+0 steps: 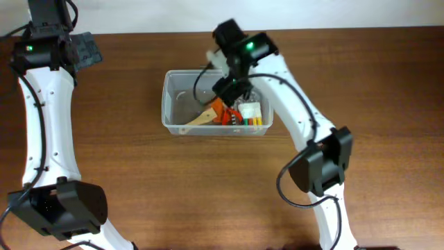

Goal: Pack container
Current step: 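Lift the socket rail and carry it over the container, then lower the socket rail into the container and release it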

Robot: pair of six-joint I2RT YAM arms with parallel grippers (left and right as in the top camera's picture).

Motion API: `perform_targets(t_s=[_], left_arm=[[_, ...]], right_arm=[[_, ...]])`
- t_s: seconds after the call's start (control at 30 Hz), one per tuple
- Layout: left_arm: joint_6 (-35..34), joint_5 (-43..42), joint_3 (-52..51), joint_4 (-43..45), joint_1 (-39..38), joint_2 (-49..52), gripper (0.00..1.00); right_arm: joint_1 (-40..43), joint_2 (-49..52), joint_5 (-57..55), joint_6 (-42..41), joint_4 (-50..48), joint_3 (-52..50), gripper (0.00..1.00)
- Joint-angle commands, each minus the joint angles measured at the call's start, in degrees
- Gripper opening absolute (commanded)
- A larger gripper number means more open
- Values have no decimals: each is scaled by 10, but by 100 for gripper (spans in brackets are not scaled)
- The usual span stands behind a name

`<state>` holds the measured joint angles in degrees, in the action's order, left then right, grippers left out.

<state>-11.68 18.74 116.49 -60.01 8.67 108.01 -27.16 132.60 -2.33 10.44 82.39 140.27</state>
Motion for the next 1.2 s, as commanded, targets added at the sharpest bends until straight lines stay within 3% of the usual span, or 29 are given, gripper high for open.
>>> perform_targets(t_s=[0.0, 0.1, 0.23, 0.4, 1.17], left_arm=[[-7, 5, 4, 1, 1, -5, 99], [-7, 5, 4, 1, 1, -5, 99], [-7, 5, 4, 1, 1, -5, 99], [-7, 5, 4, 1, 1, -5, 99], [-7, 5, 4, 1, 1, -5, 99]], right_arm=[[61, -19, -46, -116, 42, 88, 91], [135, -19, -45, -159, 80, 150, 99], [240, -18, -41, -156, 109, 165, 99], [336, -18, 43, -156, 113, 163, 99], [370, -18, 47, -152, 119, 163, 99]])
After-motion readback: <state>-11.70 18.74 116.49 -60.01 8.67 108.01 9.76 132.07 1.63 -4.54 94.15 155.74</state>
